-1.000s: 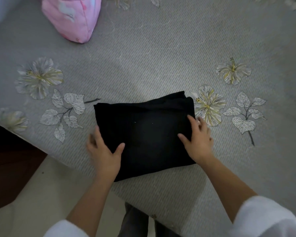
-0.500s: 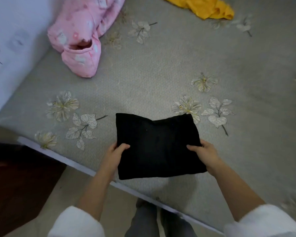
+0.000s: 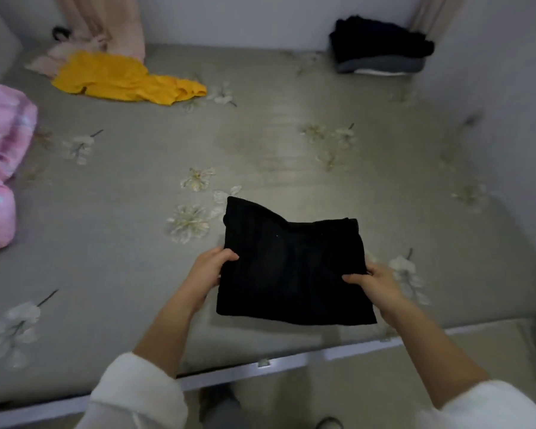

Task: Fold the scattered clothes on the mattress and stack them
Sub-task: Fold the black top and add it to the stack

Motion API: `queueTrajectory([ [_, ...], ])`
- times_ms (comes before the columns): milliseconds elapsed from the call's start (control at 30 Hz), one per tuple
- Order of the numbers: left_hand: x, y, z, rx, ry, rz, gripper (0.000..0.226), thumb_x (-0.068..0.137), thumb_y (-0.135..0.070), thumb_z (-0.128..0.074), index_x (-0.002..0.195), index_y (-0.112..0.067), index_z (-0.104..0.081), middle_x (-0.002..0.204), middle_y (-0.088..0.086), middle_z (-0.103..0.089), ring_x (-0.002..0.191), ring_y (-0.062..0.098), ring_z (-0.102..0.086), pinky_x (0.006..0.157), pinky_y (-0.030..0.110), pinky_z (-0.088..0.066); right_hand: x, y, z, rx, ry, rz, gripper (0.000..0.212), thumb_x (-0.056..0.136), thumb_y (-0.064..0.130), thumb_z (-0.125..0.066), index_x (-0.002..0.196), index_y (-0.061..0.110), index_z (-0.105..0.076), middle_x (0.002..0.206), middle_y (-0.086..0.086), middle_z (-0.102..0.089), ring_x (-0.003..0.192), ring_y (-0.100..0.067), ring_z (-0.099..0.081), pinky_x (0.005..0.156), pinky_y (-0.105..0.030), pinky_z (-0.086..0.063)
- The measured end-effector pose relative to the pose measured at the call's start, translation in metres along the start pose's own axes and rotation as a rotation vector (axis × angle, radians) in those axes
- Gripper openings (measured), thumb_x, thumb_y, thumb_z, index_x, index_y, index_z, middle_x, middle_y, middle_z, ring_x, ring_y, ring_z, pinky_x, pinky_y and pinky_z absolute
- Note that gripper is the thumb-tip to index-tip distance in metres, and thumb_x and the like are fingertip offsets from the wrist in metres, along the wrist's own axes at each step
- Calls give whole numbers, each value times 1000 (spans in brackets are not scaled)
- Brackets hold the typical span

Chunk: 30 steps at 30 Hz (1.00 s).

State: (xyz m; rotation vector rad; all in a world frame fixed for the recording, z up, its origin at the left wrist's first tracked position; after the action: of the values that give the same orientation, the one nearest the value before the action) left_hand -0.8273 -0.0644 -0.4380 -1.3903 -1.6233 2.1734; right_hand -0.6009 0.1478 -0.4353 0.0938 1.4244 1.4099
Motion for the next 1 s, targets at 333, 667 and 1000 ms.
queueTrajectory([
  [333,-65,-38,-310,178,302,-136,19,88,-14,-54,101,-16,-67,99,3,-68,84,19,-63,69,28,-48,-78,-94,296,214,-285,-15,28,83,7,-67,110,13,-64,101,-6,-68,91,-27,-66,78,-38,-54],
  [667,-71,-97,-529,366,501,-248,20,91,-21,-51,105,-18,-64,99,3,-65,88,17,-61,72,29,-45,-88,-125,482,419,-430,16,24,83,7,-66,105,18,-67,98,-7,-72,88,-28,-69,78,-41,-57],
  [1000,17,-139,-739,336,541,-242,13,89,-16,-54,94,-12,-66,89,4,-66,85,19,-62,70,28,-45,15,-121,670,474,-521,-1,33,80,11,-70,111,22,-67,101,-7,-72,89,-28,-69,85,-46,-56],
])
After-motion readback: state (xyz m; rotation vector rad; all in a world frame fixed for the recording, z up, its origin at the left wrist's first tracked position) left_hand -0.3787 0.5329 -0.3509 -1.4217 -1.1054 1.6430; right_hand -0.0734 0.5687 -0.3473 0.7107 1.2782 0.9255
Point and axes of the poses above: each hand's wrist, its own x-axis towards the middle knuckle, its own z-axis out of the back of the hand, y = z × x, the point moved 4 cm from there along x, towards the middle knuckle
